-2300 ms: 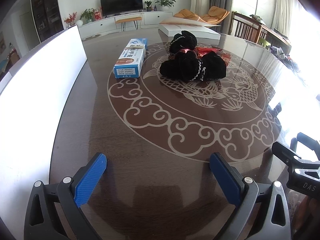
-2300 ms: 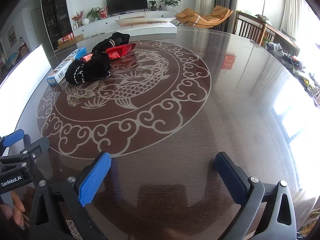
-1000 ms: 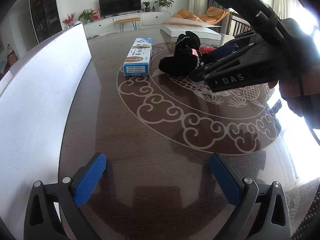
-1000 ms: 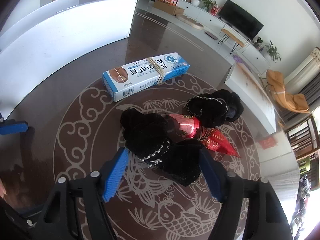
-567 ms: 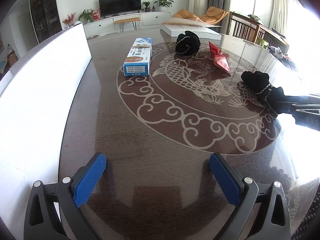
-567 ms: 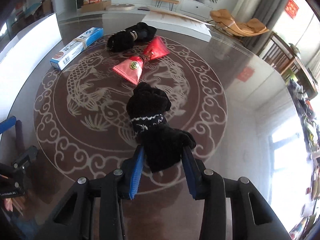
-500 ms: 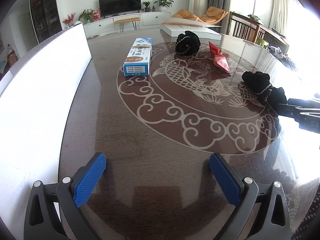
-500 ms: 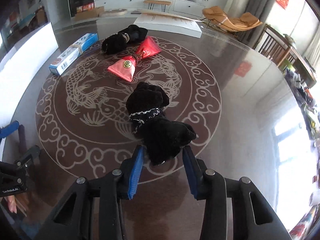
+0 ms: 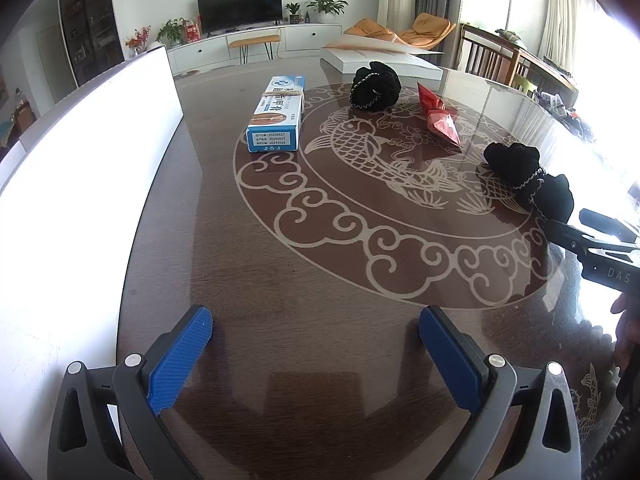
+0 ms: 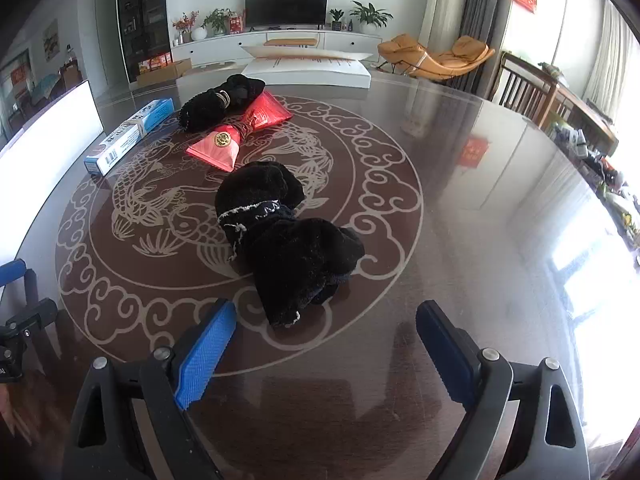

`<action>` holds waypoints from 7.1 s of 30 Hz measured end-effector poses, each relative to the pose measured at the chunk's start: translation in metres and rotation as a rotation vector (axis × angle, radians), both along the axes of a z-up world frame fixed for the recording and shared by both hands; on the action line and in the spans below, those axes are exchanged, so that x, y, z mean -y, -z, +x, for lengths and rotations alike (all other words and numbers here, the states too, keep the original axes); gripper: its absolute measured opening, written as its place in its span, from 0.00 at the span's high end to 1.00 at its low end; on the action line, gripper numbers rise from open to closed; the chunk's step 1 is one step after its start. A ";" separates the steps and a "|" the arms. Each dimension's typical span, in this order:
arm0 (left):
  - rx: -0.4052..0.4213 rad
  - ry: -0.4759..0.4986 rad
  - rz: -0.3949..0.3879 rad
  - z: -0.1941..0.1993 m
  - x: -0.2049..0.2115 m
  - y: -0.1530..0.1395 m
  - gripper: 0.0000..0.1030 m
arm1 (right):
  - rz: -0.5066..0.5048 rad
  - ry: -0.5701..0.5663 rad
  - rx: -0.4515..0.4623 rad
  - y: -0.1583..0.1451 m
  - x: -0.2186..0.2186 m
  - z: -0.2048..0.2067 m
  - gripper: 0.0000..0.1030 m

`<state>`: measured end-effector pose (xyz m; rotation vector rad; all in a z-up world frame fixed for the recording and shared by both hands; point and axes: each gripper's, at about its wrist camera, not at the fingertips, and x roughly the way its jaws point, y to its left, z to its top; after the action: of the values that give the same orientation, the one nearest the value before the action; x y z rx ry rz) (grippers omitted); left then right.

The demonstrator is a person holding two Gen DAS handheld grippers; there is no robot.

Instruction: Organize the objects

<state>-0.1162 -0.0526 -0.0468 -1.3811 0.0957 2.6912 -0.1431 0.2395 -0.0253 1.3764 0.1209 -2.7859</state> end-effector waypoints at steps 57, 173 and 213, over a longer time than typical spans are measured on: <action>0.000 0.000 0.000 -0.001 0.000 0.000 0.00 | -0.043 0.000 0.037 0.008 0.000 -0.005 0.00; -0.002 -0.084 -0.003 0.007 -0.017 0.001 0.00 | -0.043 -0.002 0.036 0.008 0.000 -0.006 0.00; -0.148 -0.021 0.218 0.066 0.039 -0.129 0.59 | -0.208 -0.278 0.151 -0.107 0.083 -0.008 0.67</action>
<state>-0.0507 -0.0918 0.0818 -1.1274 -0.1947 2.7203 -0.1515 0.1562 0.0819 1.3922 0.0155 -2.3874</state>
